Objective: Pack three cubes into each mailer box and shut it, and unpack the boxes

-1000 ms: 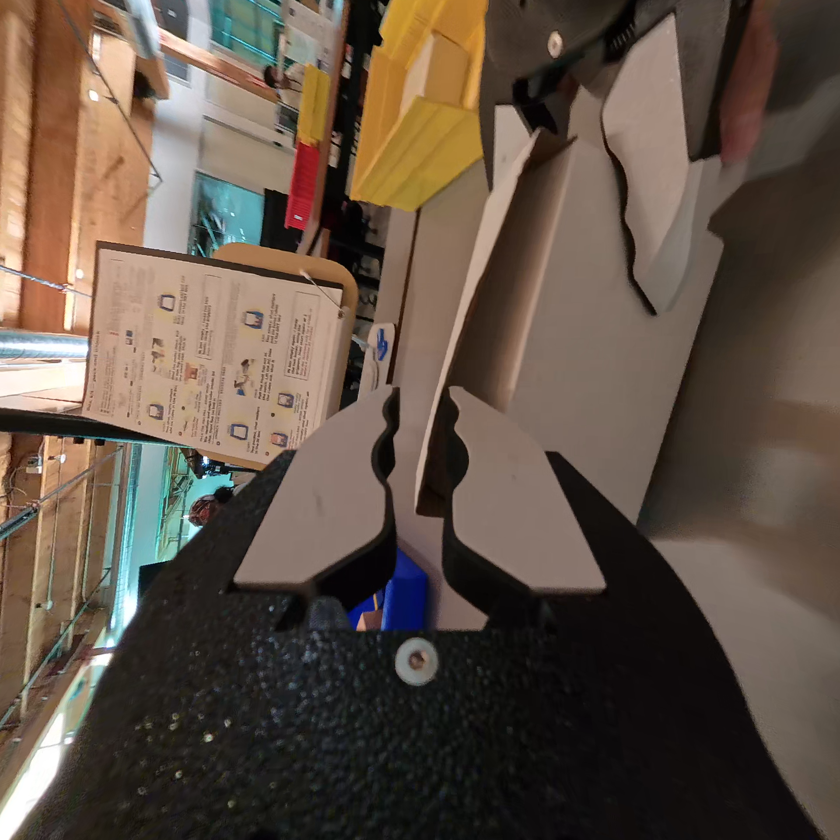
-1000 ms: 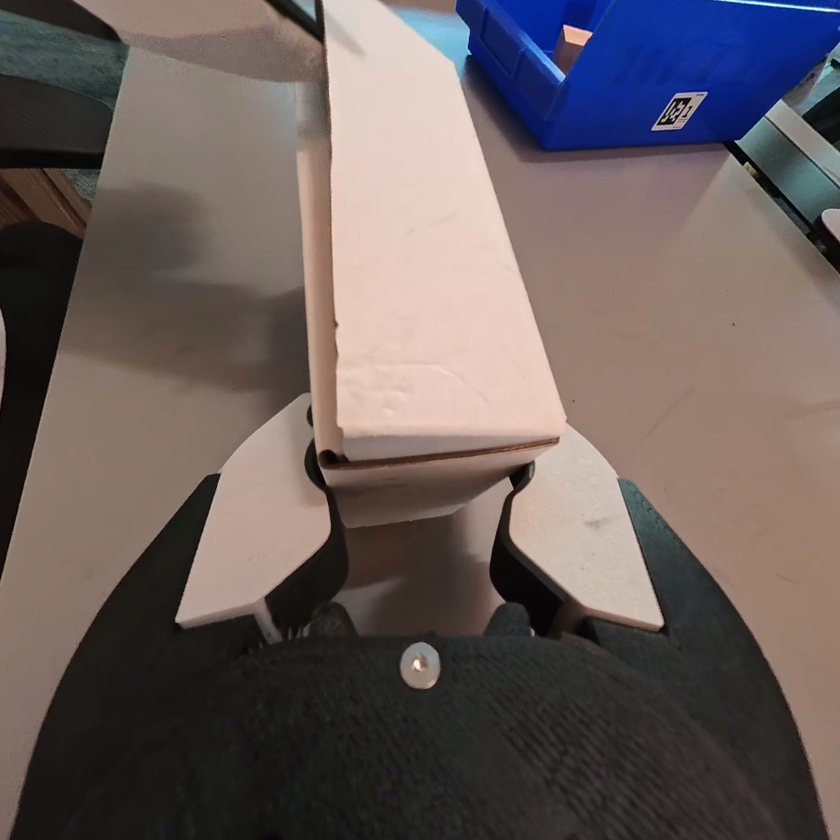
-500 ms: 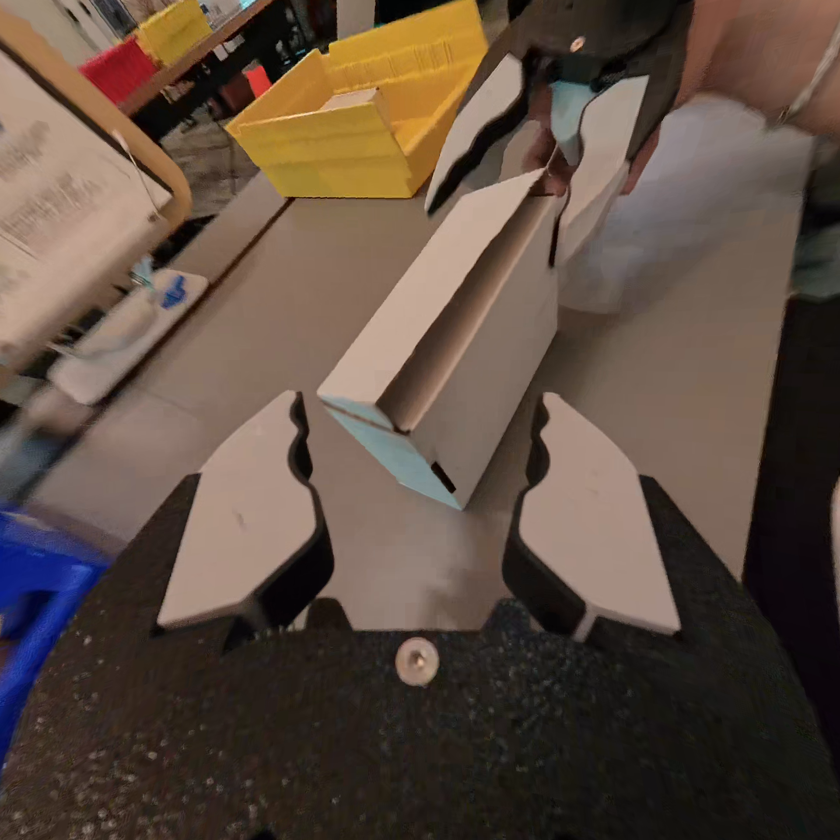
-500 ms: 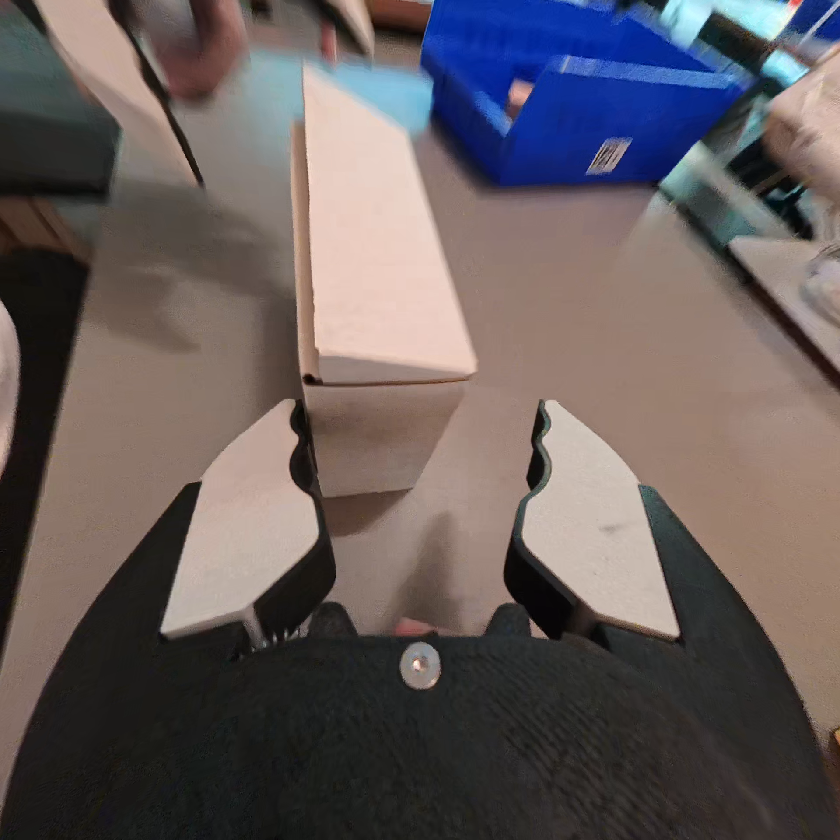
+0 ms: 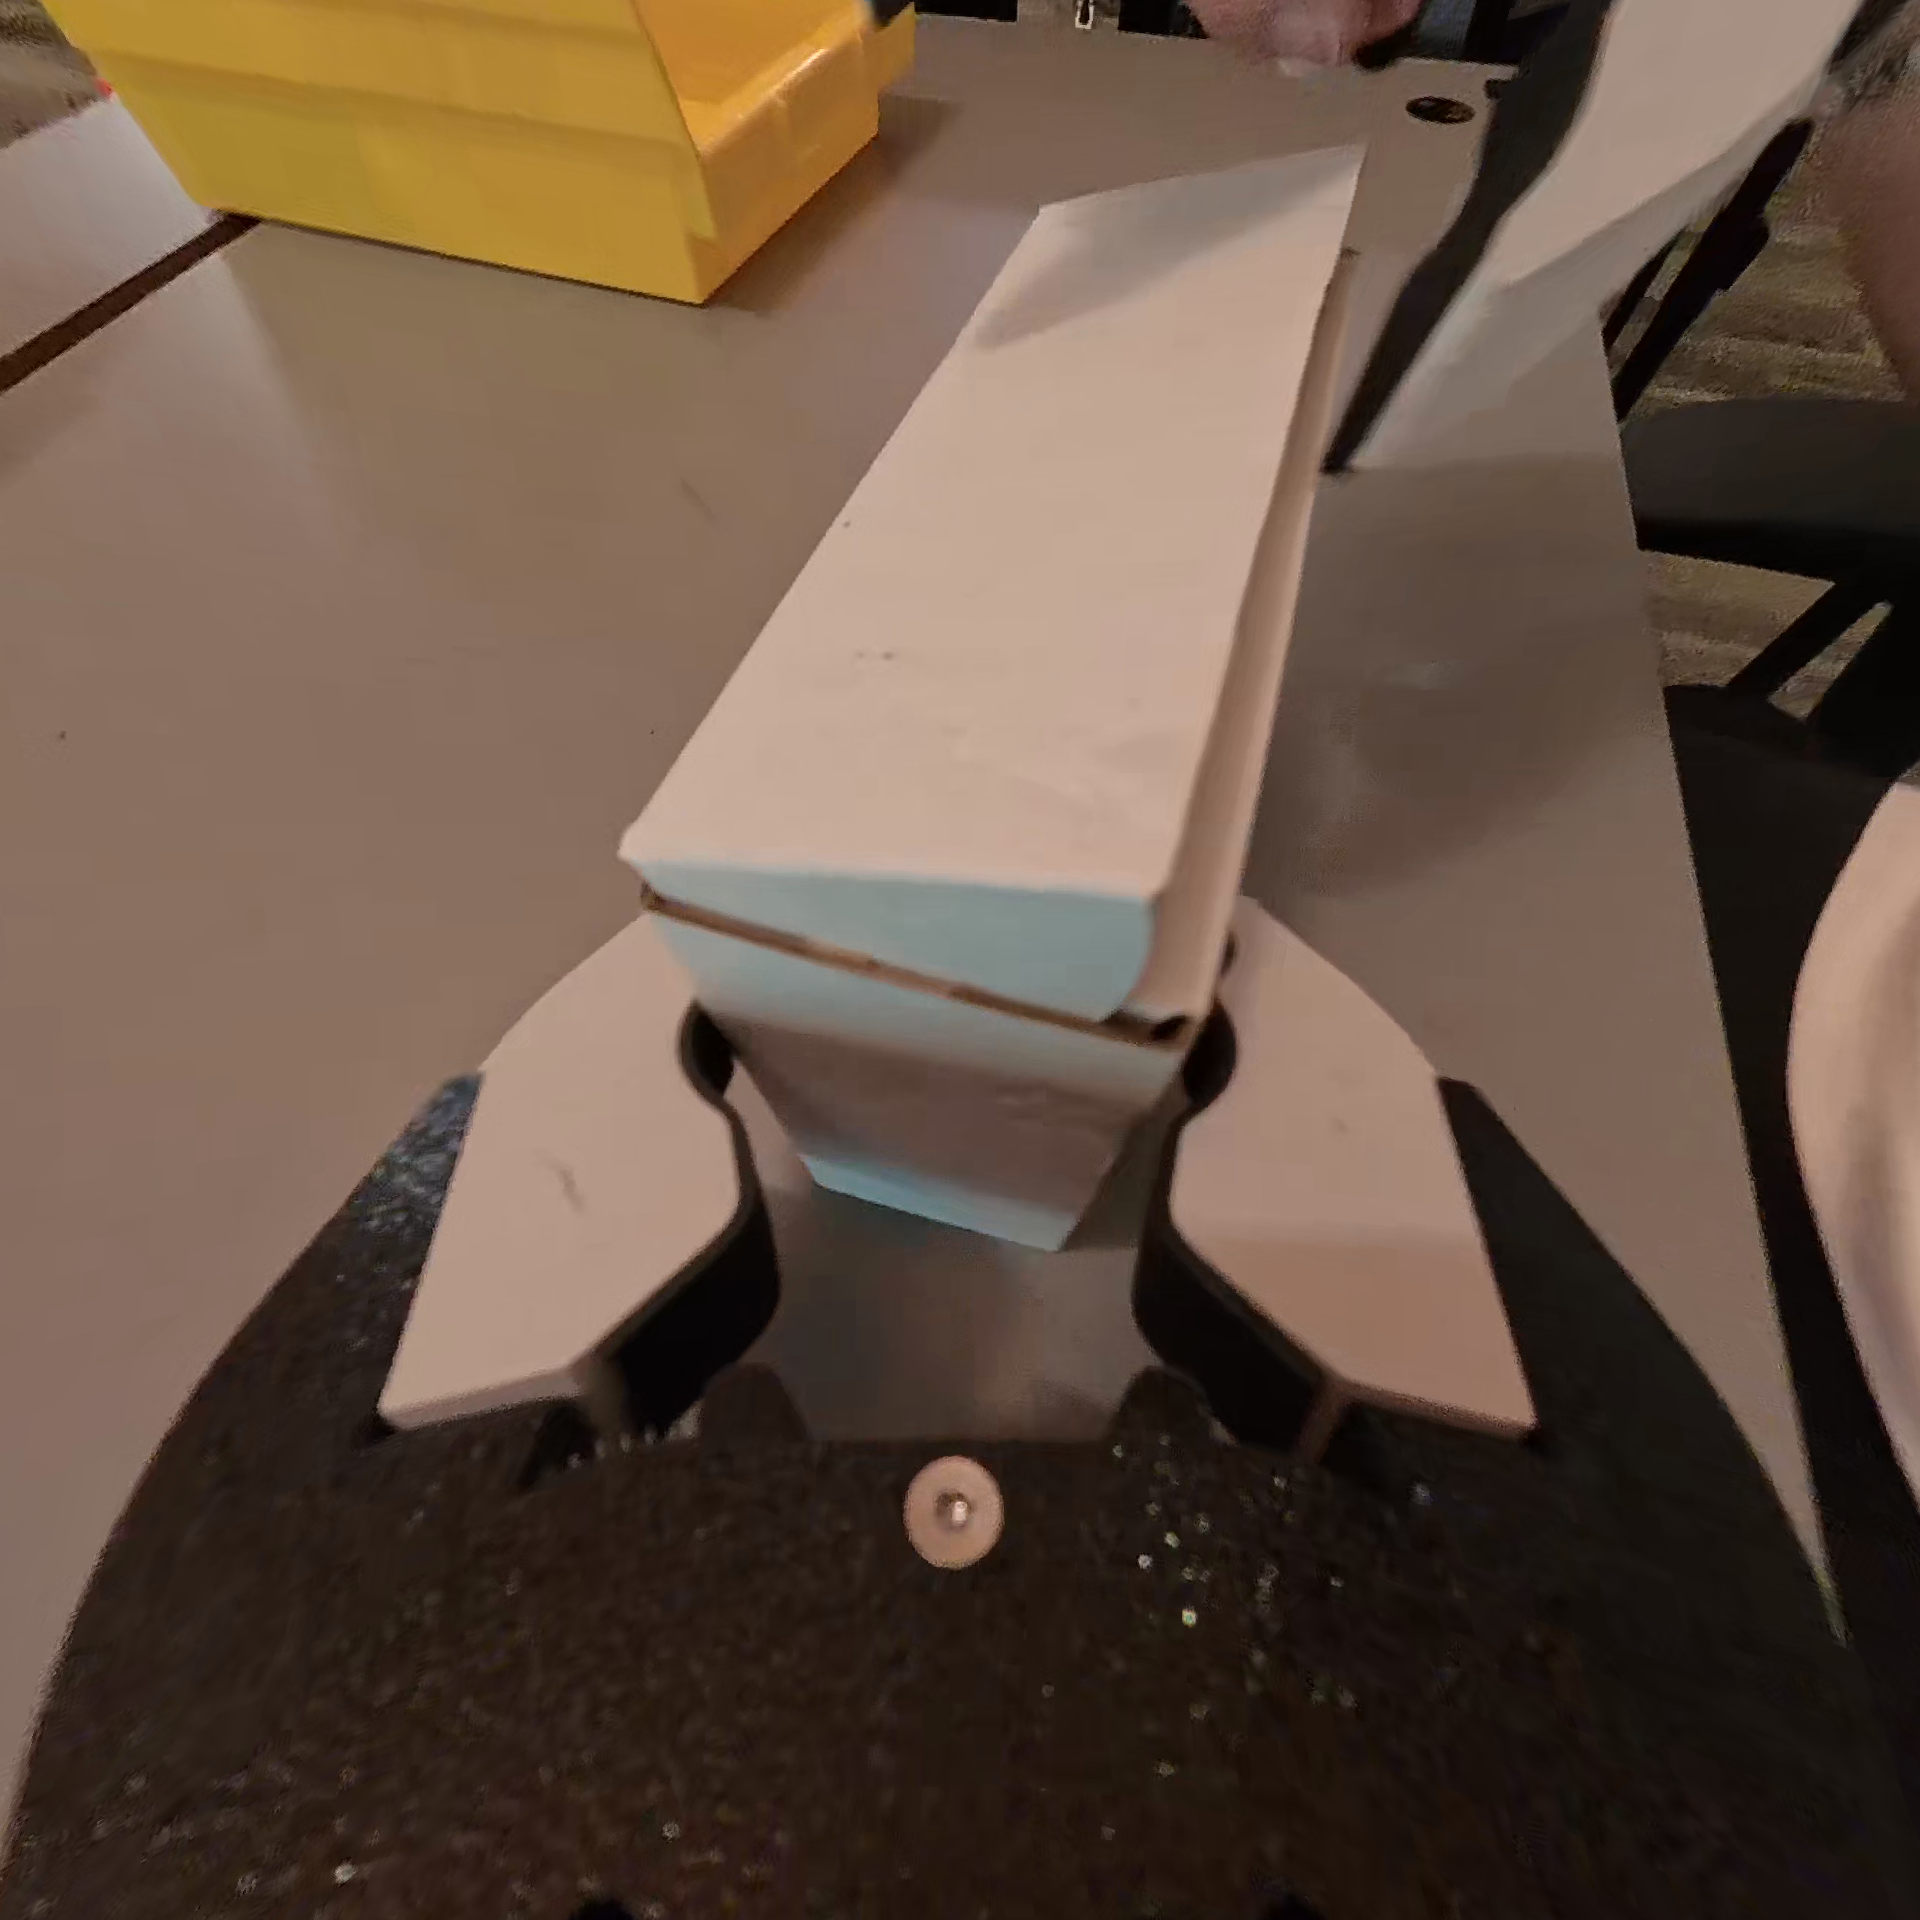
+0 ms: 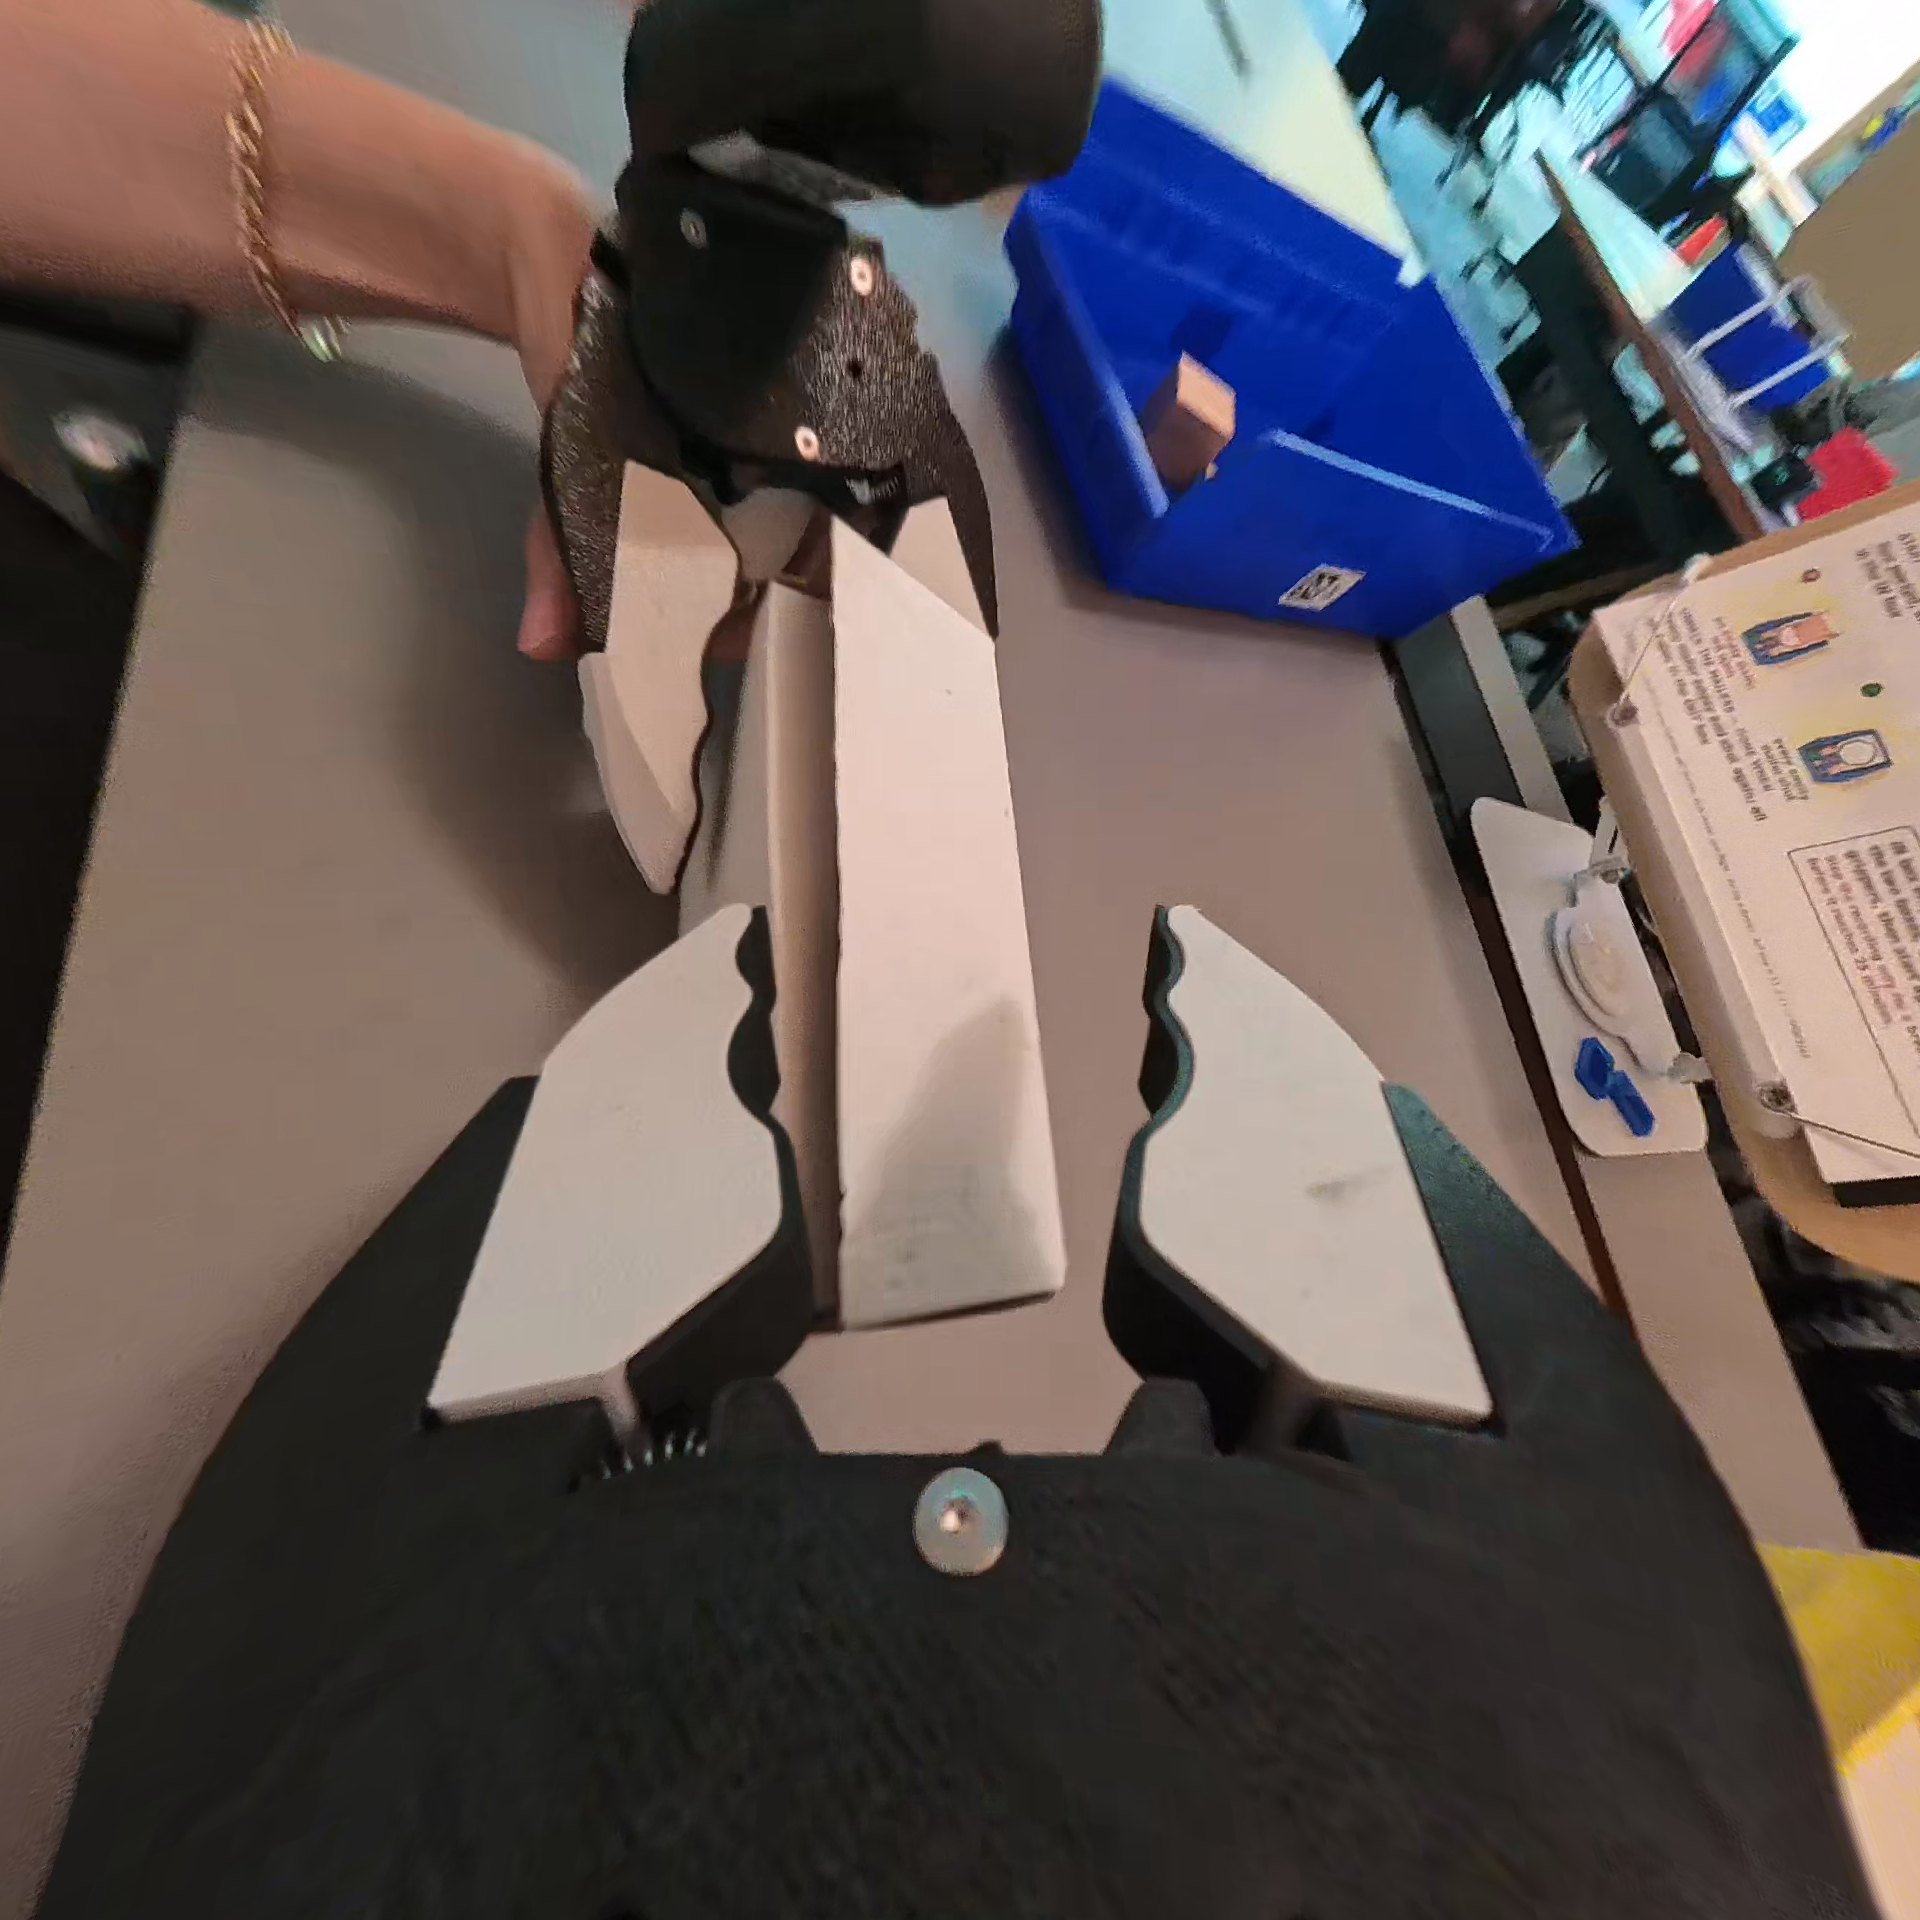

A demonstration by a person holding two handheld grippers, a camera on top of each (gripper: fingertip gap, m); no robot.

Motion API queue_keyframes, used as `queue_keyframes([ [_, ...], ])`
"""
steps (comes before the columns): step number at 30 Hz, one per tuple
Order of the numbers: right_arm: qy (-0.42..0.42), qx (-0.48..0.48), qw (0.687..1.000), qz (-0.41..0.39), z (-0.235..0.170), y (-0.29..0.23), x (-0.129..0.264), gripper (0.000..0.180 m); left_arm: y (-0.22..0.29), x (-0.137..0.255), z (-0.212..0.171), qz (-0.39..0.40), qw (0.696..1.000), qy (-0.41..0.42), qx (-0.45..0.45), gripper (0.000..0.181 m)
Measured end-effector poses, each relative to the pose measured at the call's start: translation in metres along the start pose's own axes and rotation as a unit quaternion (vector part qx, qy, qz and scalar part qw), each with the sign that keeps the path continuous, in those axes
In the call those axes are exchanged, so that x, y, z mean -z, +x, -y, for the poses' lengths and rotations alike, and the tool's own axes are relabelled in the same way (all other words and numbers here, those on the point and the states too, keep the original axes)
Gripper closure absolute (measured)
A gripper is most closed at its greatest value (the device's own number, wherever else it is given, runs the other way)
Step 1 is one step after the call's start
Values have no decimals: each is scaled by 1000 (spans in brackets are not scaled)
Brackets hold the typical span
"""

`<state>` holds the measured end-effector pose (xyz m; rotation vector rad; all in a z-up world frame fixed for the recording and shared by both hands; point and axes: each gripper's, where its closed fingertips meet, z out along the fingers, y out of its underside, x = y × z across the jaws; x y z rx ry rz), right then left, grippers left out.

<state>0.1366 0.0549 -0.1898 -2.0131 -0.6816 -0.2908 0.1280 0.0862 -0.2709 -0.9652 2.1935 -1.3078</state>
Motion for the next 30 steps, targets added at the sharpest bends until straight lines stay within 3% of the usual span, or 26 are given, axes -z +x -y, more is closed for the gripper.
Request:
queue_keyframes([
  [4, -24, 32, 999, 19, 7, -2, -6, 137, -1, -4, -1, 4, 1000, -3, -11, 101],
  [7, -57, 110, 992, 27, 4, -13, -7, 162, -1, -4, -1, 9, 1000, -4, -12, 102],
  [11, -102, 195, 975, -2, 2, -12, -10, 172, -2, -4, -1, 11, 1000, -4, -10, 102],
  [22, -114, 129, 985, -25, 2, 3, -11, 159, -5, -4, -1, 21, 1000, -6, -3, 103],
  [30, -109, 320, 939, -69, 38, -3, -37, 146, -5, -5, -1, 24, 1000, -7, -8, 102],
])
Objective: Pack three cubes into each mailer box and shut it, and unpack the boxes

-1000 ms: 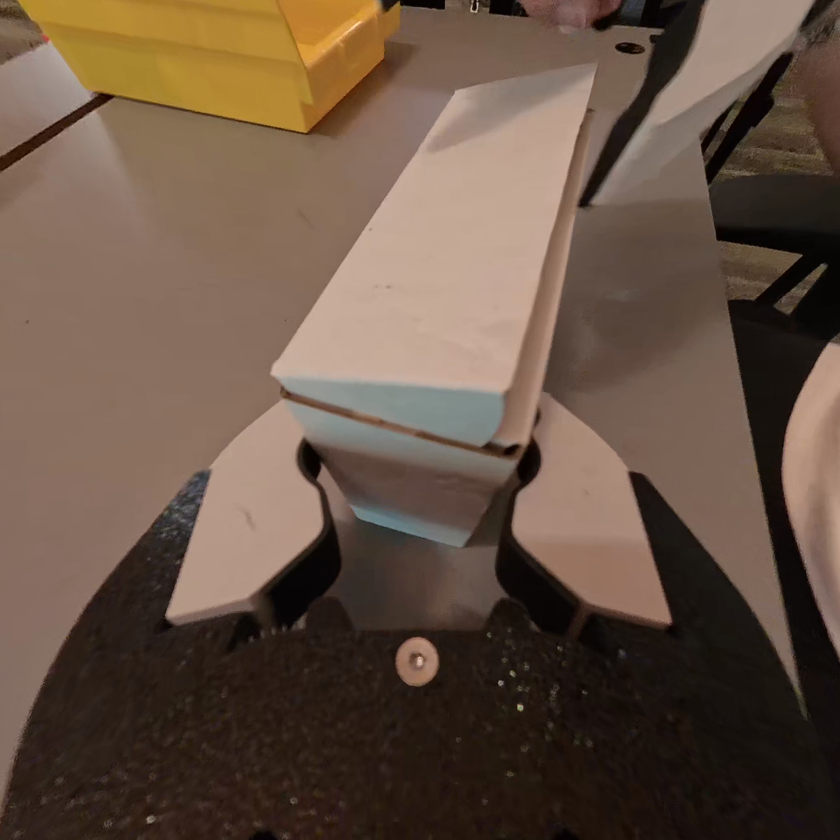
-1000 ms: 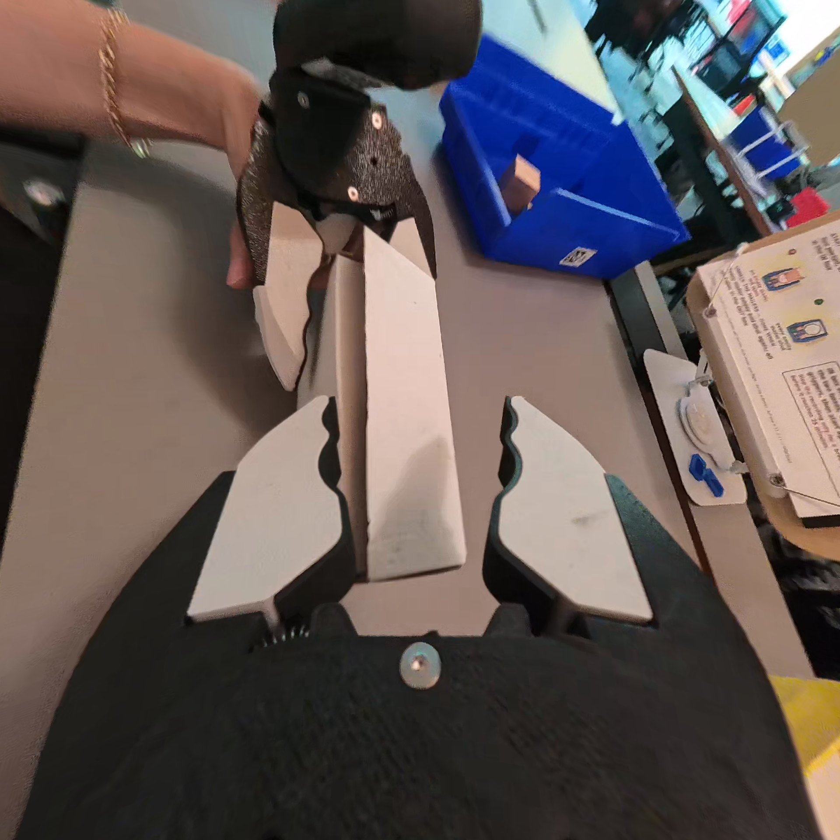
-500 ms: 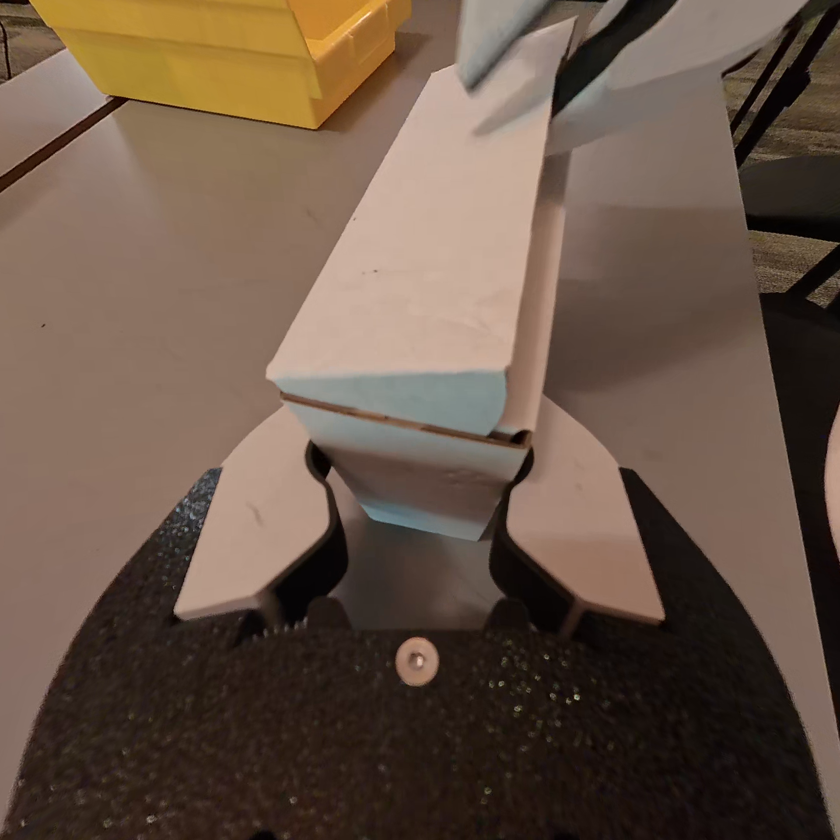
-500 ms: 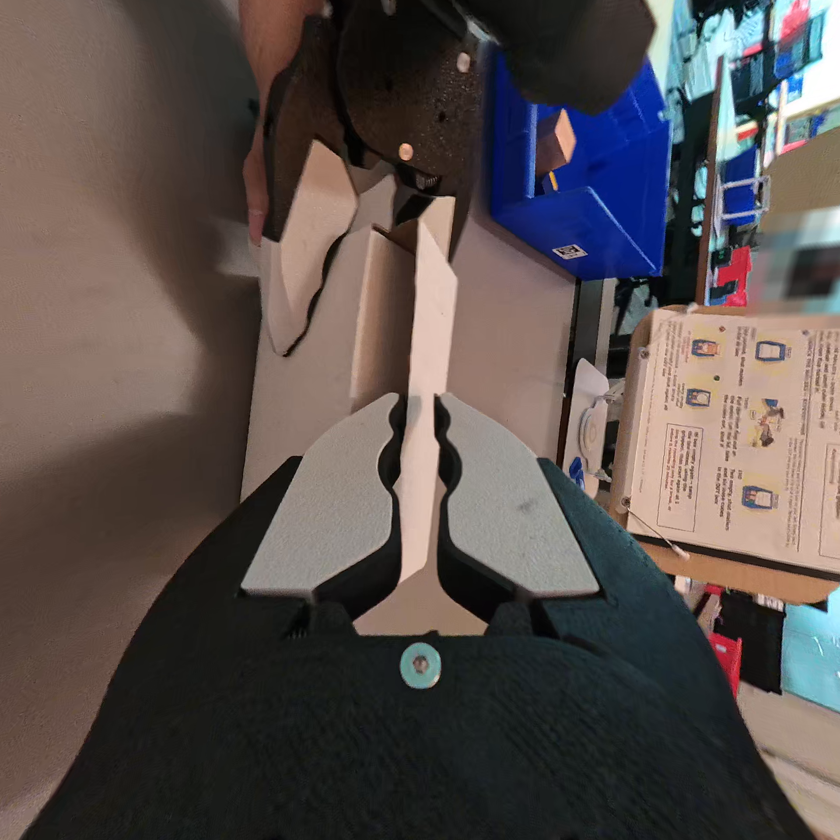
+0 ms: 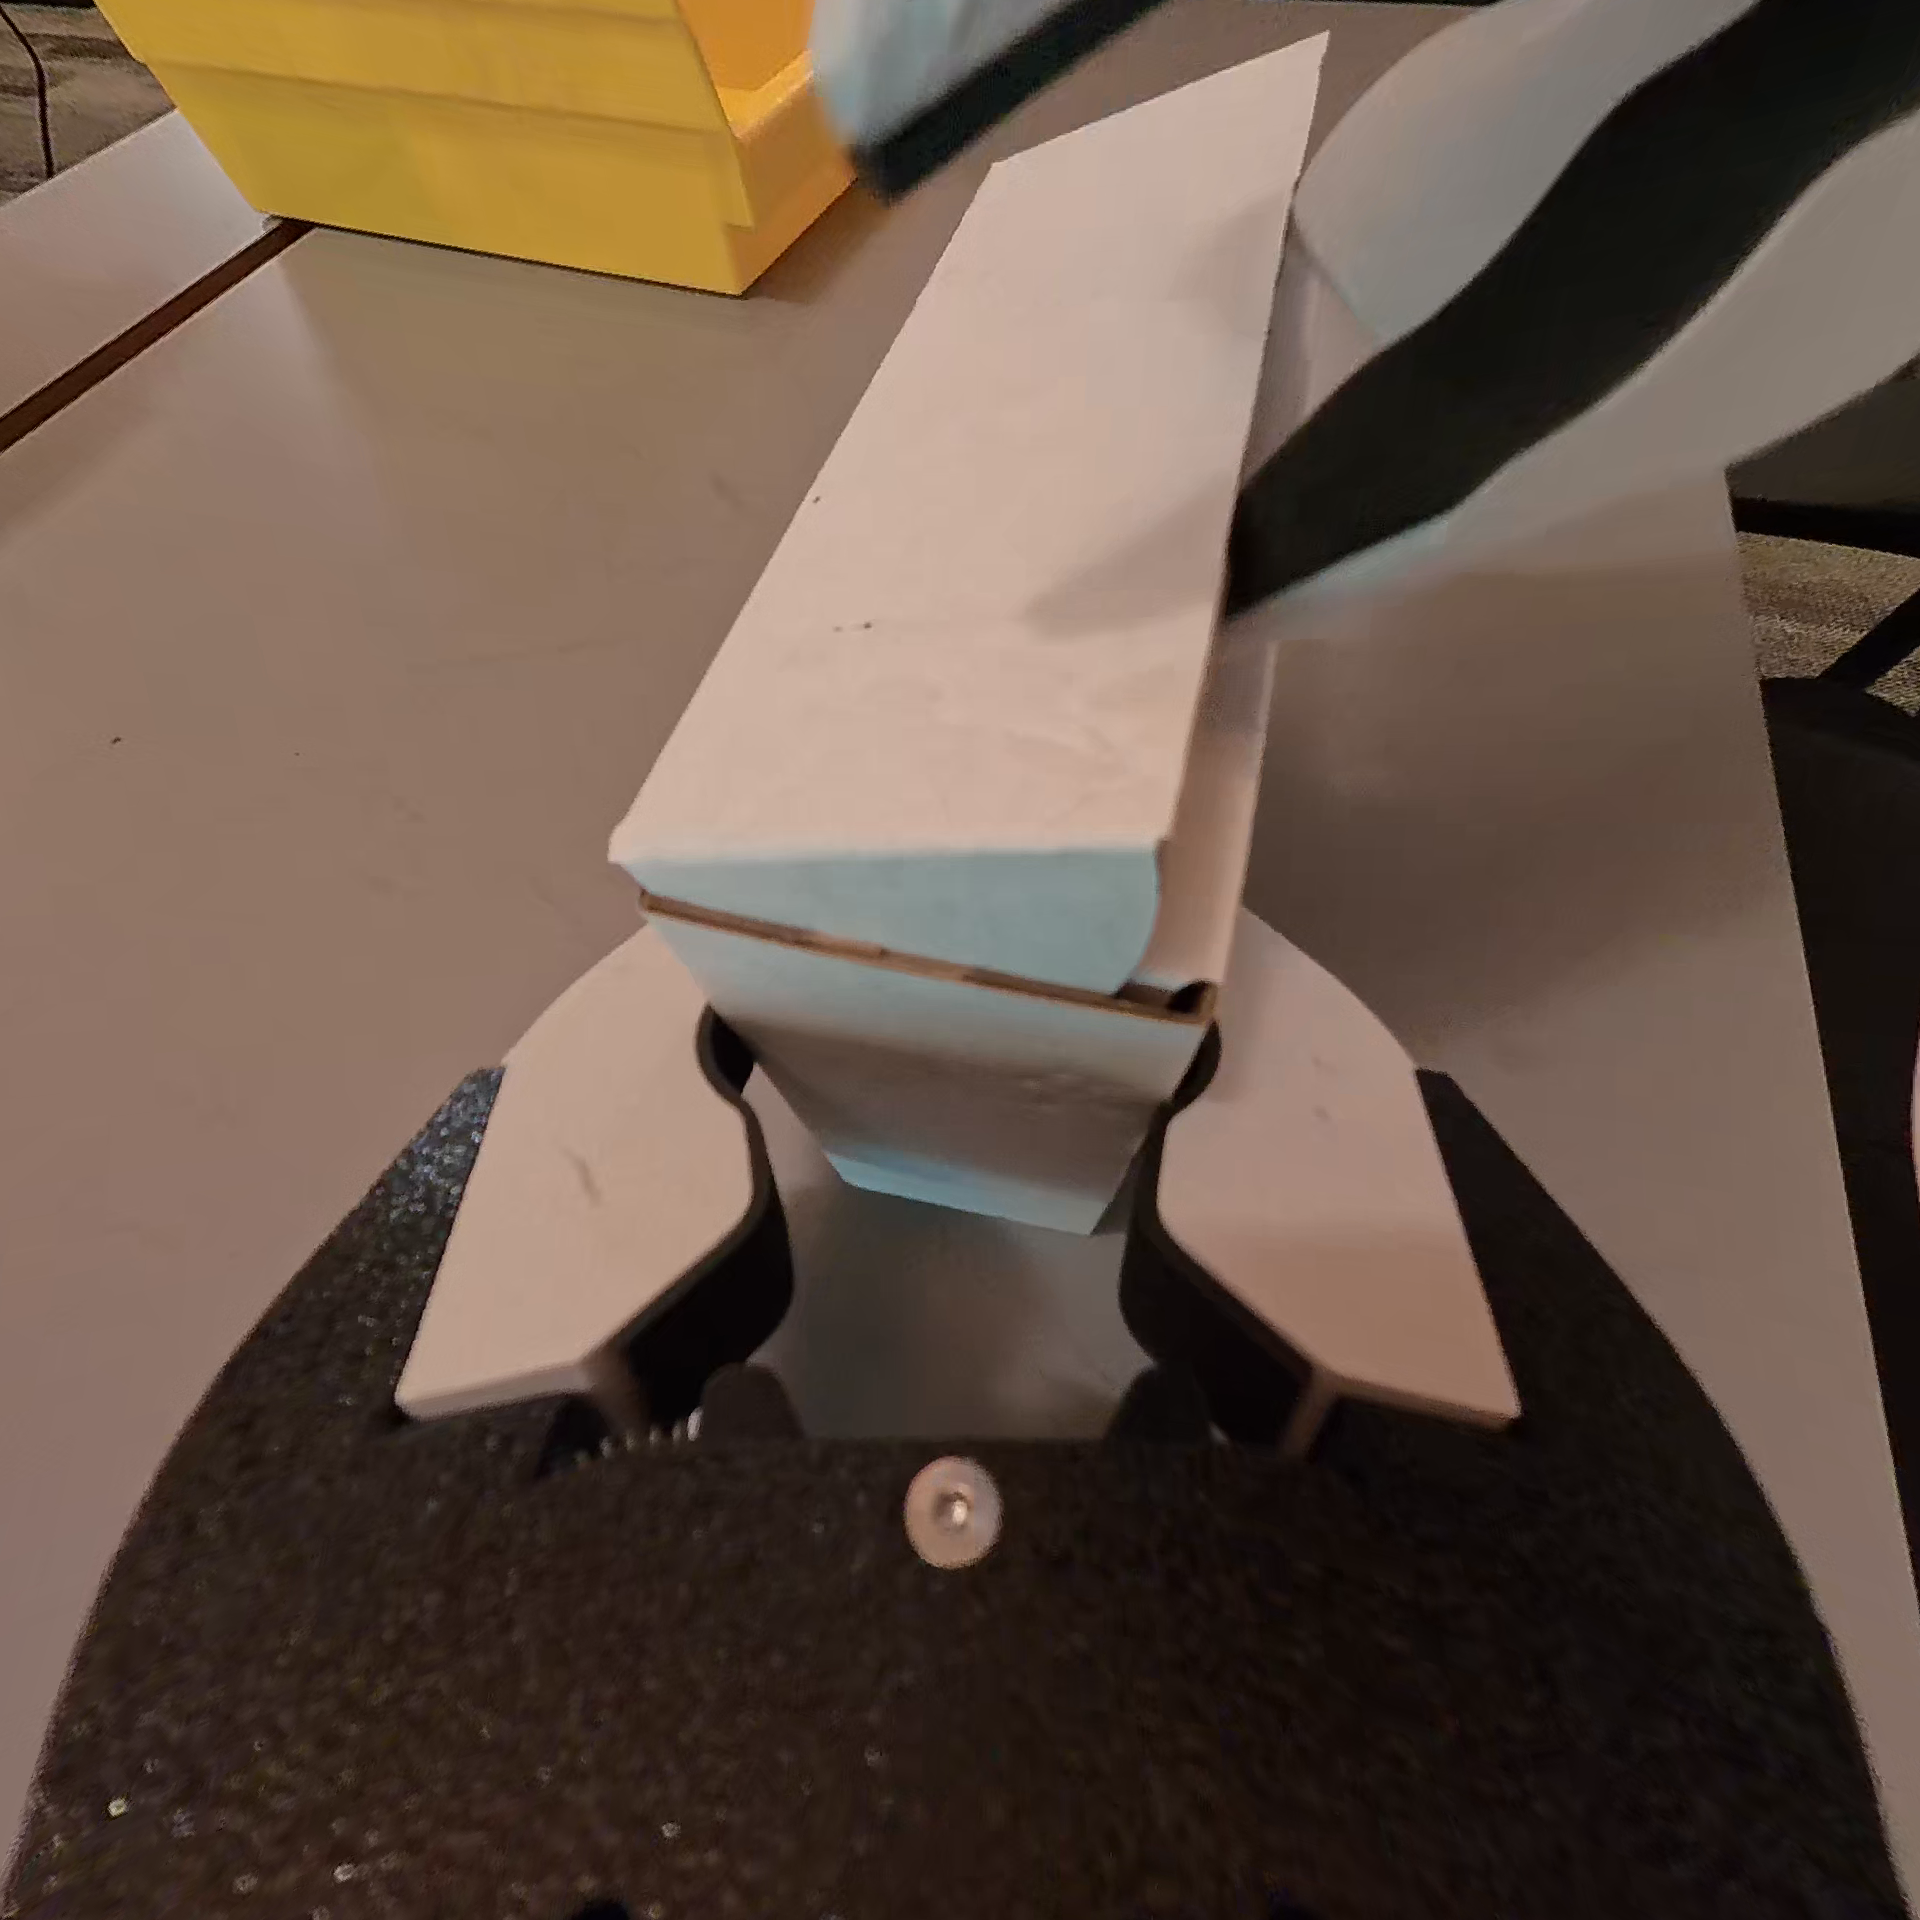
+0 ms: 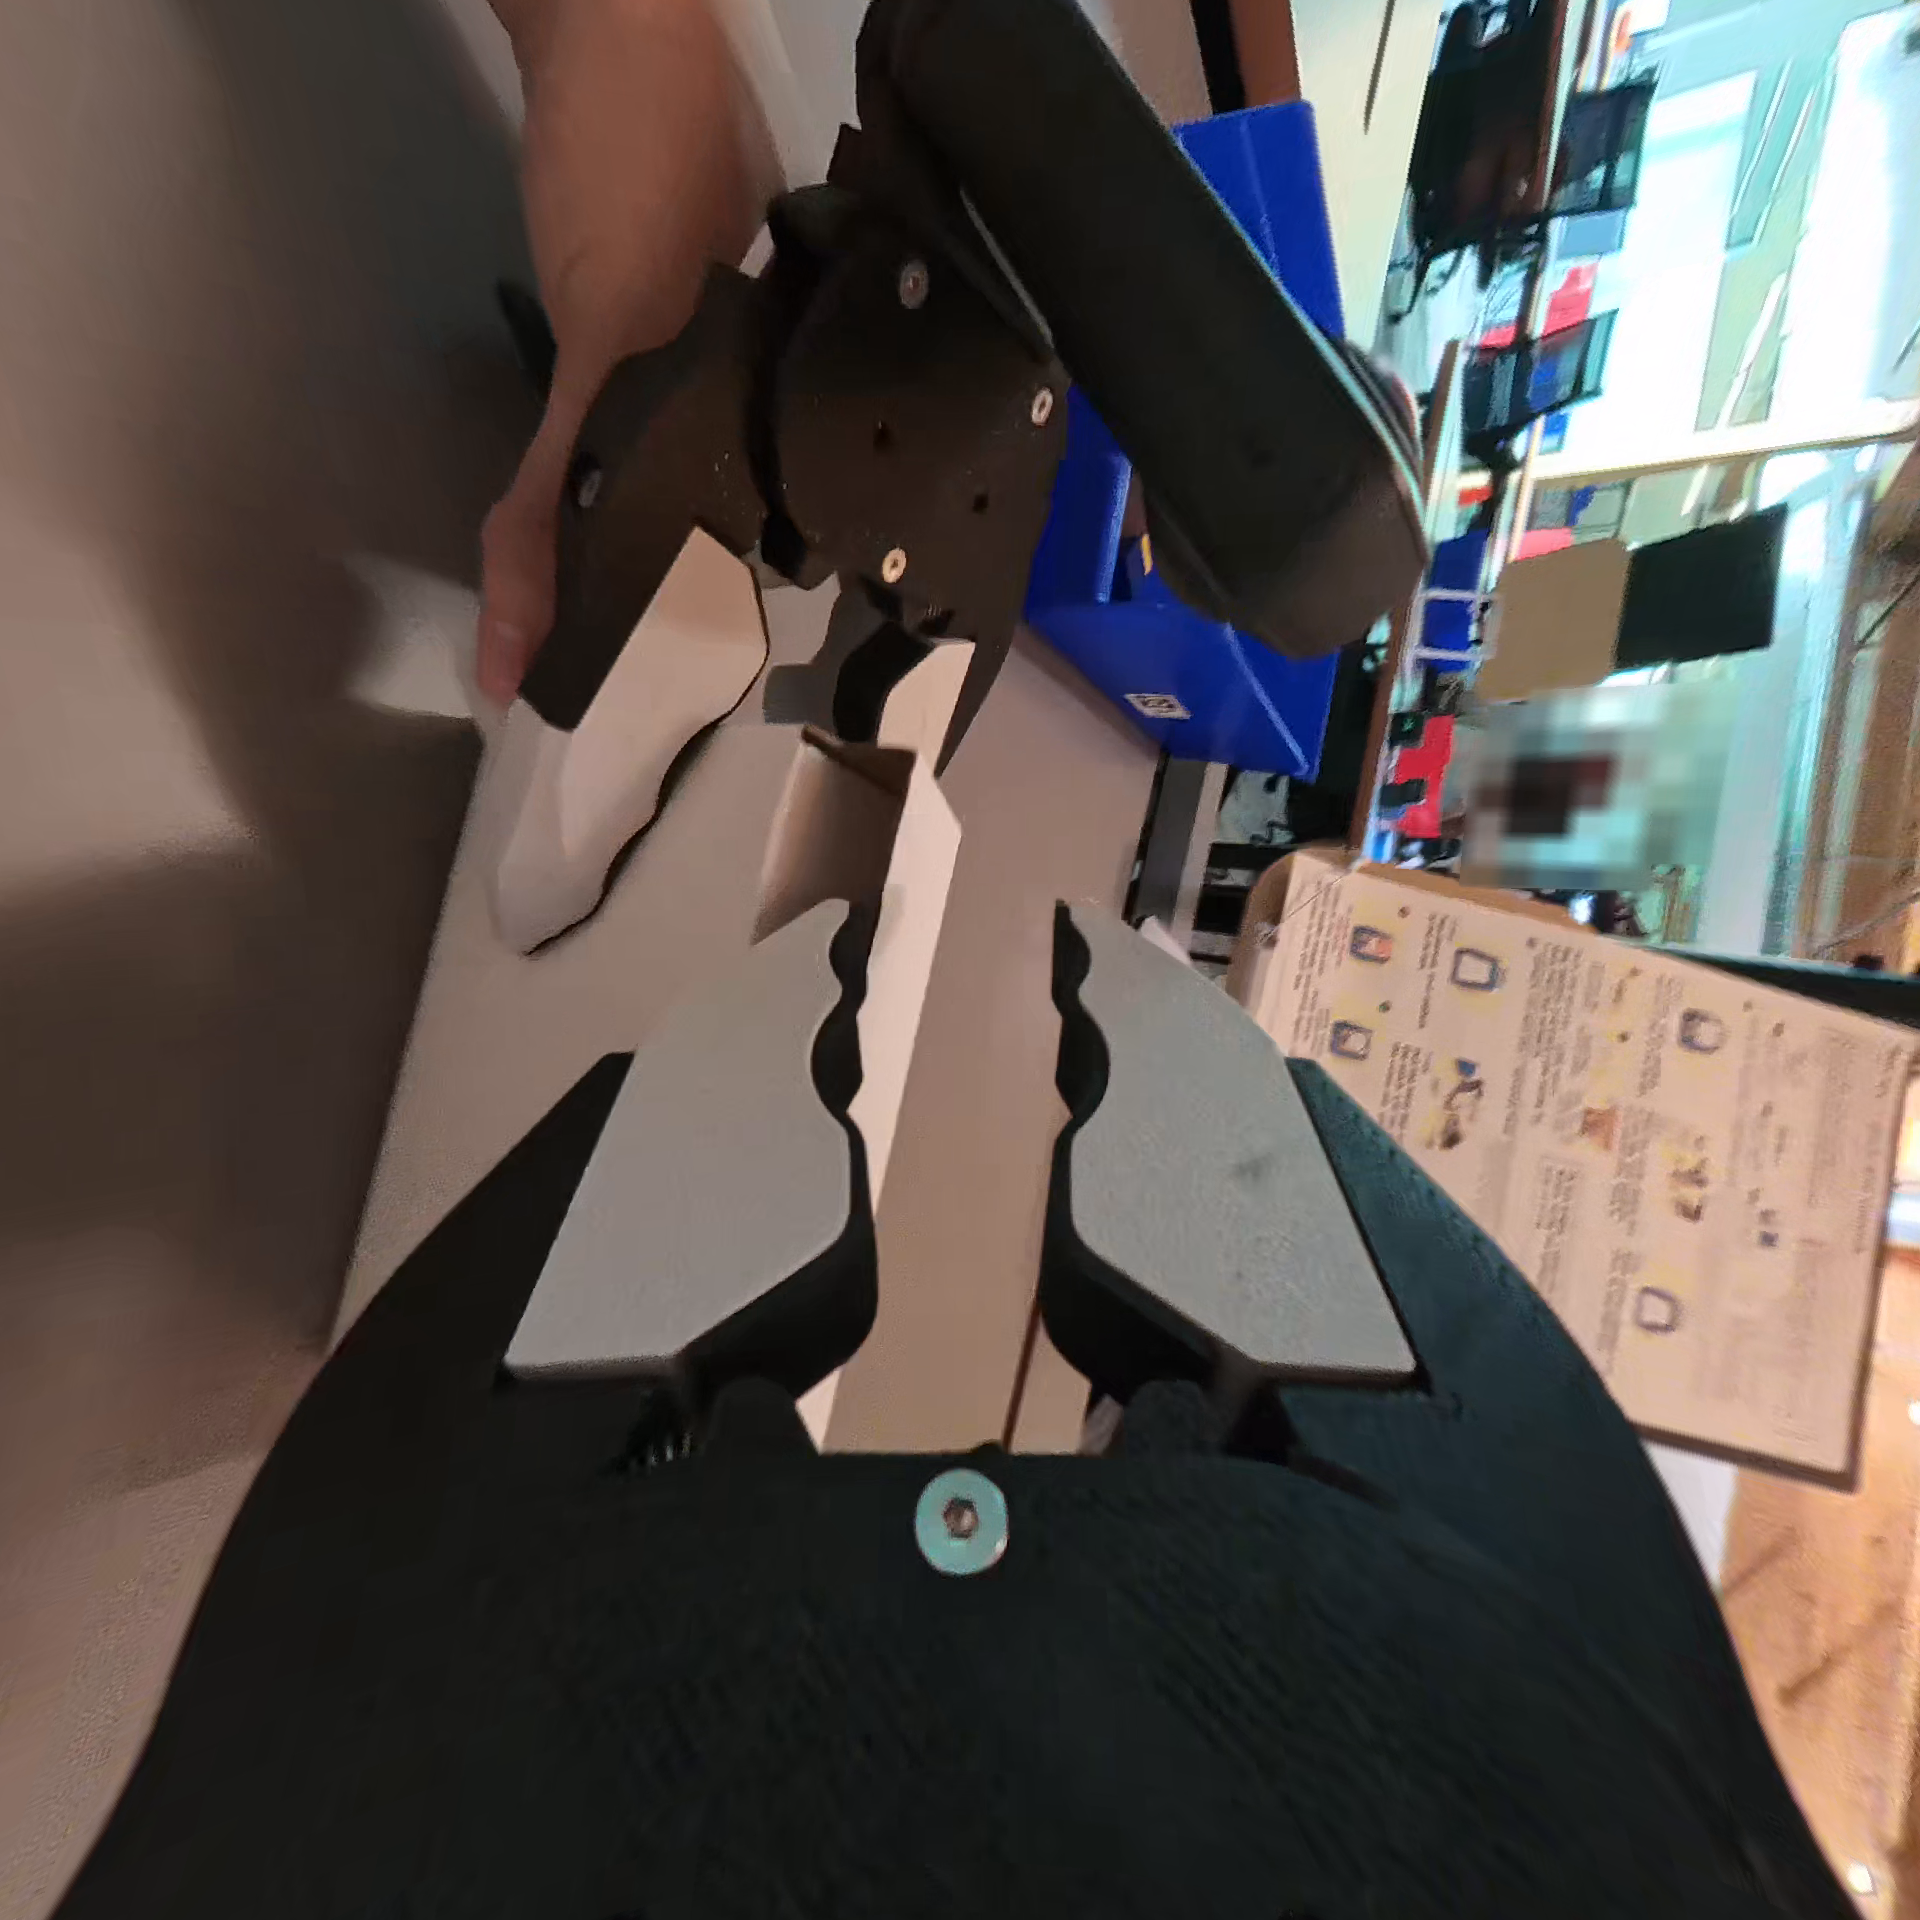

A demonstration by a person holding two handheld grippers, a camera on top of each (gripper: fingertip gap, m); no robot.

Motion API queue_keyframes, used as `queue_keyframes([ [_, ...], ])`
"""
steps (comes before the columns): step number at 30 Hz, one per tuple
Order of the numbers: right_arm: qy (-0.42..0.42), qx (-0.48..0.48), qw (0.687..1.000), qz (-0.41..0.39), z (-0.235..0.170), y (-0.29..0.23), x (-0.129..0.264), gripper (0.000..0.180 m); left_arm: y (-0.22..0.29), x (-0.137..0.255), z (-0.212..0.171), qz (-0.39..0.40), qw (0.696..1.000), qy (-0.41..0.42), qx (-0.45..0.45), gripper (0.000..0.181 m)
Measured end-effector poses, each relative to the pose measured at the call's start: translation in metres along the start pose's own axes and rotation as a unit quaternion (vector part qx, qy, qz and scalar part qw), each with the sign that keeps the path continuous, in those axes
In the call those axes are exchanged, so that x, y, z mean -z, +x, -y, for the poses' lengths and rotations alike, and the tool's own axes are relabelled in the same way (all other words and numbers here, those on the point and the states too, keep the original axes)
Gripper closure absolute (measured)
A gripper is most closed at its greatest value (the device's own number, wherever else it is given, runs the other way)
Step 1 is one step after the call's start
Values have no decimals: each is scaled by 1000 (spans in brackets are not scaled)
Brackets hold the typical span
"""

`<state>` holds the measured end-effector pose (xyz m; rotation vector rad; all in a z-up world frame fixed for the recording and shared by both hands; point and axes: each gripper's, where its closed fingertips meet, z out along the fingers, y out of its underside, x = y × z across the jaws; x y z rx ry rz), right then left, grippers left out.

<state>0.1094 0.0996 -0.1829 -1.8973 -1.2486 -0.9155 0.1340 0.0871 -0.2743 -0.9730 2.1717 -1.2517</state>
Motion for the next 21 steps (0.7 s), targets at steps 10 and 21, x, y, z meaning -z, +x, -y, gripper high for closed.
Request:
queue_keyframes([
  [10, -18, 16, 999, -22, 16, -8, -22, 171, 0, 0, 0, -4, 1000, 1, 5, 102],
  [21, -42, 0, 999, -19, 10, 4, -21, 177, -2, -1, 0, 10, 1000, 0, 0, 102],
])
